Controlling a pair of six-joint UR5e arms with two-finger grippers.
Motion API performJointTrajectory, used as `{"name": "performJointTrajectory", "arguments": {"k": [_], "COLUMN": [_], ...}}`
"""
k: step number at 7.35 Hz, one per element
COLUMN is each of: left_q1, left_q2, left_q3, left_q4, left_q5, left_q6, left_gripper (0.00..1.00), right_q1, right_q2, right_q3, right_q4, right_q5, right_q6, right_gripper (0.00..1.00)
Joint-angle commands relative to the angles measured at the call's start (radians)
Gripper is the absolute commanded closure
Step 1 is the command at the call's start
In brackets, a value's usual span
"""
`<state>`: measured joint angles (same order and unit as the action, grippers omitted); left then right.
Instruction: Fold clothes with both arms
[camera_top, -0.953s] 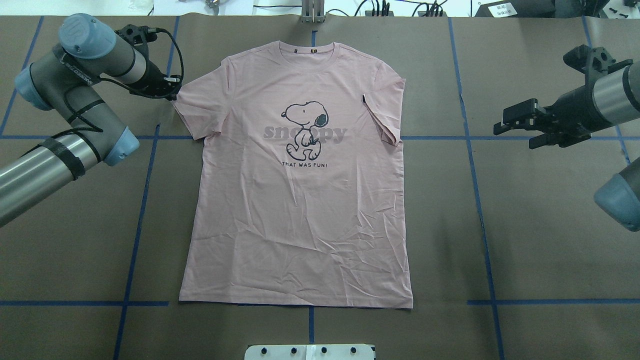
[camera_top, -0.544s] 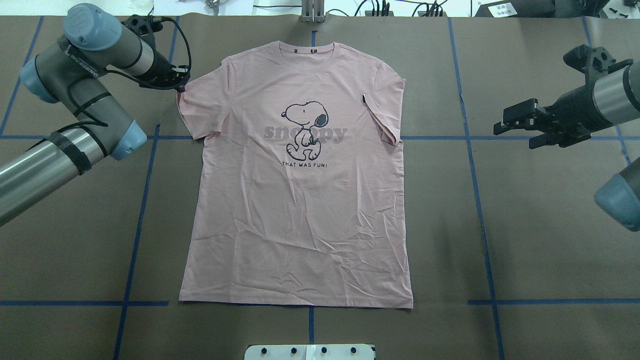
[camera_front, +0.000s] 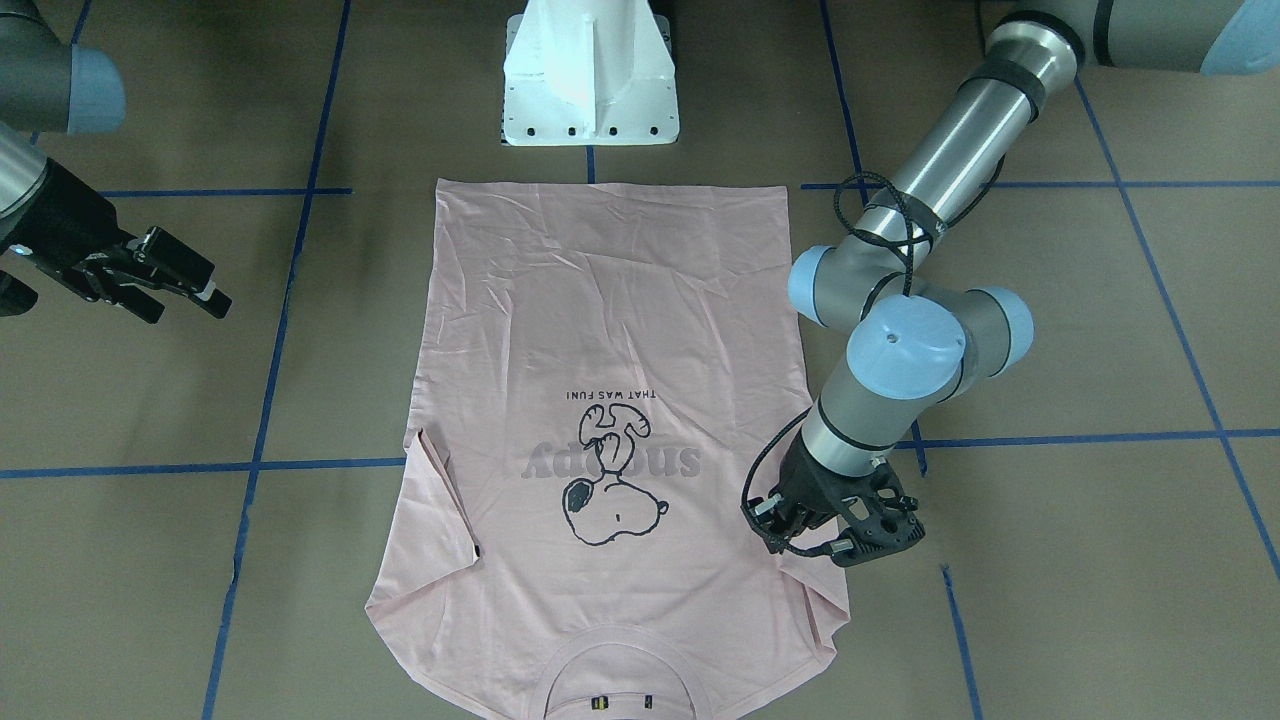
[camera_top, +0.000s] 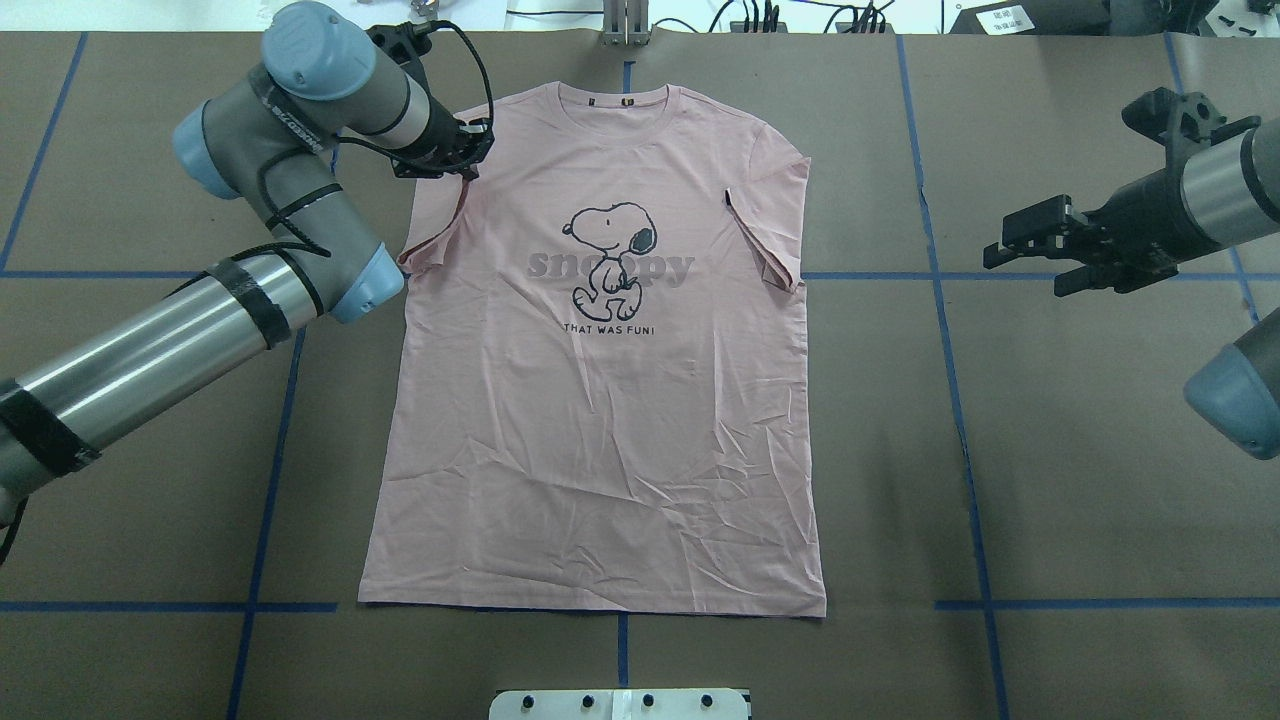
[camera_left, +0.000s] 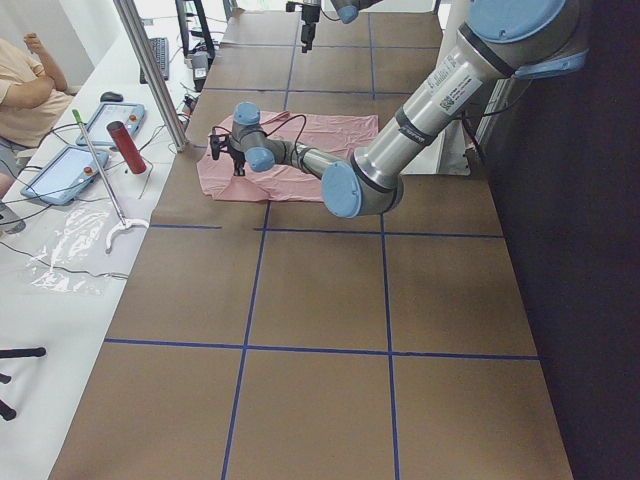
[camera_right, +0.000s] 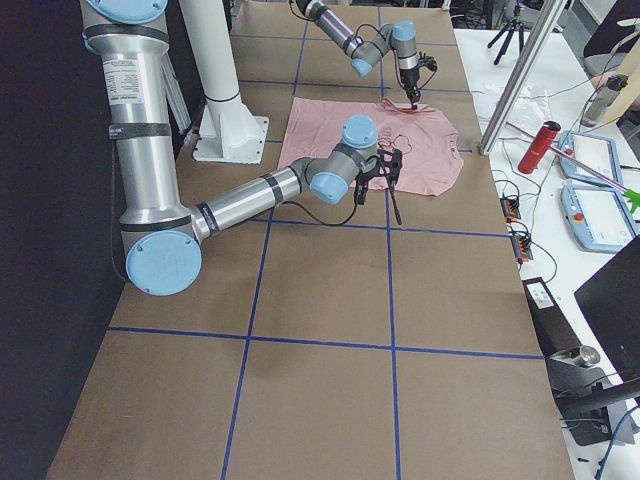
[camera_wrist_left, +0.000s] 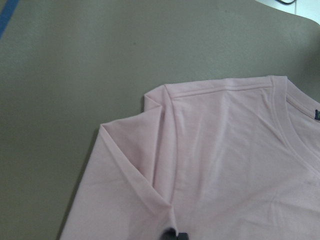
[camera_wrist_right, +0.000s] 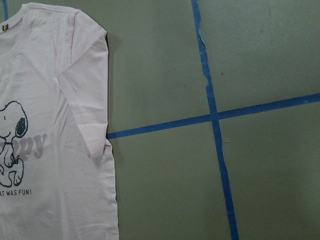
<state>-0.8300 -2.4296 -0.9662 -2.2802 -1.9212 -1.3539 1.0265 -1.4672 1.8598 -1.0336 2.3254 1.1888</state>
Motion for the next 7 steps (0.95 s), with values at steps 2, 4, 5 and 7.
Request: {"name": "performJointTrajectory", "arguments": {"k": [2,4,5,7], "left_q1": [0.015,0.031,0.028,0.019], "left_q2": [-0.019,-0.013,-0.012,0.039], "left_q3": [0.024,0.023,0.012,-0.150], "left_q4": [-0.007,-0.007,-0.010,0.008], "left_q5": [0.047,0.050,0.050,0.034], "left_q6": [-0.005,-0.020,-0.028,-0.114], "left_gripper": [1.00,0.62,0.26,0.25], "right_q1": [-0.008,-0.009,-0.017,-0.174], "right_q2": [0.005,0.017,0.025,0.071], "right_q3": [-0.008,-0.008,-0.007,-0.005], "right_q4": [0.000,0.000,-0.002,-0.013], "right_q5": [-0.008,-0.008,-0.015,-0.195], "right_q6": [0.000,-0.002,0.000,0.023], "right_gripper": [0.00,0.00,0.00,0.00]}}
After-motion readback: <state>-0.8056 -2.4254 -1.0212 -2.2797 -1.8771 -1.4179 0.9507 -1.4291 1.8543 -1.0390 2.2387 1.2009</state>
